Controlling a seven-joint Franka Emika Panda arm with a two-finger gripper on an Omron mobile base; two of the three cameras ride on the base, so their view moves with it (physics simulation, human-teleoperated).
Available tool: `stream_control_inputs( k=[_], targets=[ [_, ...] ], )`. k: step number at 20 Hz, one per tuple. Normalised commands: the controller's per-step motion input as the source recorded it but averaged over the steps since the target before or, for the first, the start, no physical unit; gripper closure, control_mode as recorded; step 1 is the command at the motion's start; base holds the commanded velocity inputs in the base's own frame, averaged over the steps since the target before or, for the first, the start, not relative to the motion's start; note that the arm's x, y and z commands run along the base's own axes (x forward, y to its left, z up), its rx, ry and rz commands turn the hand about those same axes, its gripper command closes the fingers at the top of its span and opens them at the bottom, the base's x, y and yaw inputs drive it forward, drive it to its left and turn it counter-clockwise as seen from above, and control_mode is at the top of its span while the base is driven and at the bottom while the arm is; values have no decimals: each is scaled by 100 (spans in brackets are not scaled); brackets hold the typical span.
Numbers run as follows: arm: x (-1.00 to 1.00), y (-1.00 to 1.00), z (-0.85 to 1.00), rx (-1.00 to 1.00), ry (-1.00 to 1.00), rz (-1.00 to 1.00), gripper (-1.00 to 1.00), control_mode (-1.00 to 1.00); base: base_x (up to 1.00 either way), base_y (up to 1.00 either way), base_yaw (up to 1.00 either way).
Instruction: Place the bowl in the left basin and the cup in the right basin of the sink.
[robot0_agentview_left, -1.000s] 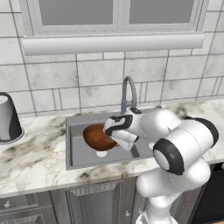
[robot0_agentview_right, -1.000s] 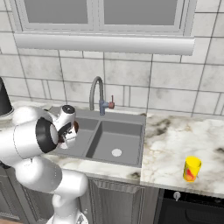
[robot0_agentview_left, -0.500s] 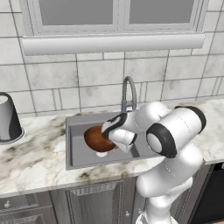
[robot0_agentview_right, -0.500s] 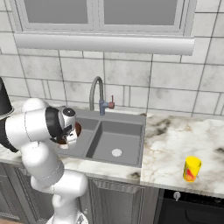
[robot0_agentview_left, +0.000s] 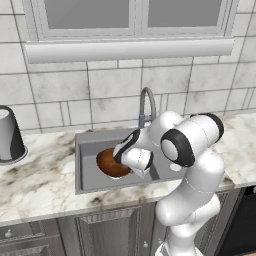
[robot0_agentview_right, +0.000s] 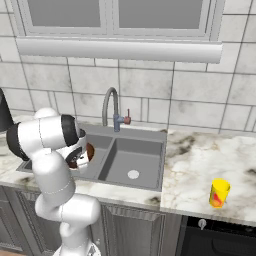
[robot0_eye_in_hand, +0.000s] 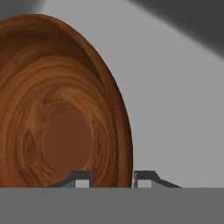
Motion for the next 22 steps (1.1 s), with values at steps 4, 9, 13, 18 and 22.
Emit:
stream_control_inputs(
  k=[4,9,13,18,22],
  targets=[
    [14,0,-24,-1,0,-4,100,-100,0,0,0],
    [15,0,-20,0,0,-4,100,-100,0,0,0],
    [0,0,-1,0,0,0,100,-100,0,0,0],
    [0,0,0,0,0,0,-100,-100,0,0,0],
    [0,0,0,0,0,0,-100,-100,0,0,0]
  ],
)
